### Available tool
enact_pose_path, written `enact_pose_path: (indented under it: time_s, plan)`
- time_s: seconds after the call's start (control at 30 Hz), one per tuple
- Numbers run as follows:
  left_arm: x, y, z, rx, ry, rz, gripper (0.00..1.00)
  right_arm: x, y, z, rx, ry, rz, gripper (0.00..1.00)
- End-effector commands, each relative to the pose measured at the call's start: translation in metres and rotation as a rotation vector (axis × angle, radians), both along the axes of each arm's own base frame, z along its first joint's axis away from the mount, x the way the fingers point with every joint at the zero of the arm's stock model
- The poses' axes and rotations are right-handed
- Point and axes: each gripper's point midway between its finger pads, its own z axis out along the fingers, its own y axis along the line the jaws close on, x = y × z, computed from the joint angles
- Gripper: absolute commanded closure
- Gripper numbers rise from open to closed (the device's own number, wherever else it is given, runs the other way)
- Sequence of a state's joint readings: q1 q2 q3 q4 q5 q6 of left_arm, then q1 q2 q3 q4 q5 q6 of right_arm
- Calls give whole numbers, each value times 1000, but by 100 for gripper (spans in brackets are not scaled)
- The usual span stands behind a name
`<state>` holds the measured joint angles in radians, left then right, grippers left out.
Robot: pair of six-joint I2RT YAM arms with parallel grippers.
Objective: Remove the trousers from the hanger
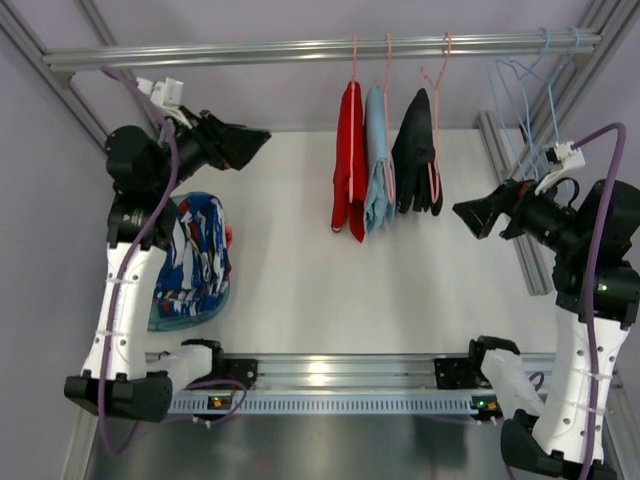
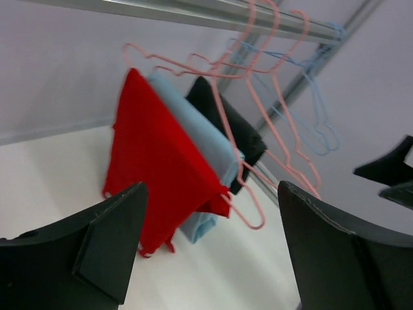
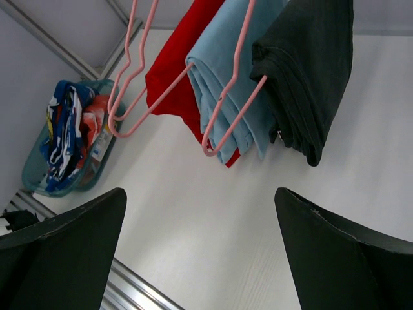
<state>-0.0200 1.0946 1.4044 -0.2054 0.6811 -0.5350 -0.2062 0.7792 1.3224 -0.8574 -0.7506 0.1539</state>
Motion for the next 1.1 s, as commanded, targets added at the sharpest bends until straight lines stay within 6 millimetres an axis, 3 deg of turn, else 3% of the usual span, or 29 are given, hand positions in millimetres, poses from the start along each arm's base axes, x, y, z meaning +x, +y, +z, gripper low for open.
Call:
enact_pose_path:
  time_s: [0.0, 0.07, 0.27, 0.43, 0.47, 0.67, 0.93, 1.07]
  plan:
    - [4, -48, 26, -131, -99, -120, 13, 13, -3, 33, 23, -73, -19, 1]
    - [-5, -74, 34, -194, -144, -198, 14, 17, -3, 42, 43, -83, -22, 1]
    - [22, -121, 4, -281, -45, -227, 15, 27, -3, 53, 84, -84, -26, 1]
    - [34, -160, -13, -255, -29, -286, 16, 29, -4, 53, 92, -76, -33, 1]
    - [42, -169, -24, -247, 2, -298, 17, 29, -4, 53, 93, -75, -36, 1]
    - [62, -192, -43, -277, 70, -312, 26, 27, -3, 53, 92, -81, -34, 0]
    - [68, -213, -31, -372, 111, -387, 46, 22, -5, 46, 61, -83, -41, 1]
    - [72, -219, -27, -451, 145, -416, 65, 21, -5, 44, 58, -80, -38, 1]
